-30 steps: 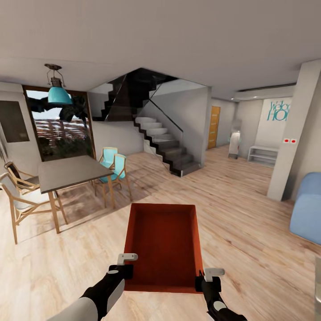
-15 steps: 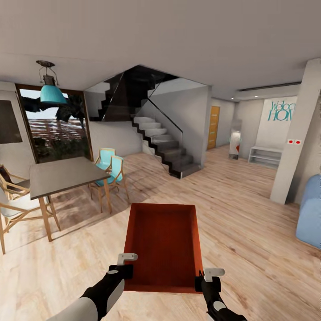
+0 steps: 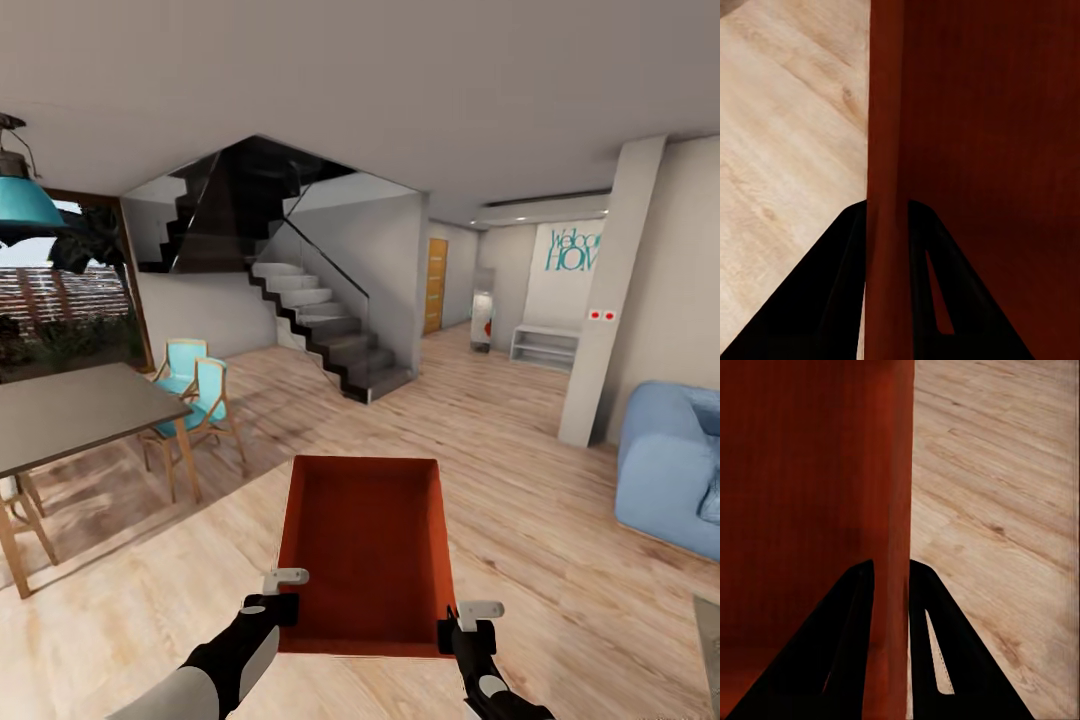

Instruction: Move the two storage containers from the living room to the garage. In the garage, place one container on the floor and stack the other container on top of it (either order is fine).

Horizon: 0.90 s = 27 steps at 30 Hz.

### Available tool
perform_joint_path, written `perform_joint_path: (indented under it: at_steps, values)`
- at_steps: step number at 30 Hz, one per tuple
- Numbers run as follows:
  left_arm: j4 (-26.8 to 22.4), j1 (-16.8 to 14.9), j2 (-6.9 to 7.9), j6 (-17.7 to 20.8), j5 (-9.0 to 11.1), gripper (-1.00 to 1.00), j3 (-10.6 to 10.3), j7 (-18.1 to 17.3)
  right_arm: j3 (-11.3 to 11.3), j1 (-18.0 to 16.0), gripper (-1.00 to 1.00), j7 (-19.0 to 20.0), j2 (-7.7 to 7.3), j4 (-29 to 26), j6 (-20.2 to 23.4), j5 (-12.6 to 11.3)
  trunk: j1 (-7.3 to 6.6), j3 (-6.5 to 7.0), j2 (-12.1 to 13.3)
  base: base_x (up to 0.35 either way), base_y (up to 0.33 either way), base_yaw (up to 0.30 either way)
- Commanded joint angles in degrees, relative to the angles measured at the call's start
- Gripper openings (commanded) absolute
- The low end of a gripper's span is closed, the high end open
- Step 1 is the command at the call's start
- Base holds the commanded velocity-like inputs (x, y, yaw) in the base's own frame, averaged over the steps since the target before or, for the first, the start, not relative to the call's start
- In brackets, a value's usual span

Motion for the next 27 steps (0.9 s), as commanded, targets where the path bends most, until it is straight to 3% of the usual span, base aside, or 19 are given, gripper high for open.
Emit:
perform_joint_path:
  at_steps: [1, 27]
  values:
    - [0.06, -0.01, 0.1, 0.38, 0.59, -1.0, -0.14, 0.68, 0.44, -0.09, -1.0, 0.0, -0.01, -0.05, -2.29, -0.74, 0.04, -0.09, -0.06, 0.322, 0.0, -0.282]
    - [0.06, -0.01, 0.18, 0.38, 0.59, -1.0, -0.13, 0.68, 0.44, -0.09, -1.0, 0.0, -0.01, -0.03, -2.29, -0.74, 0.04, -0.09, -0.06, 0.322, 0.0, -0.283]
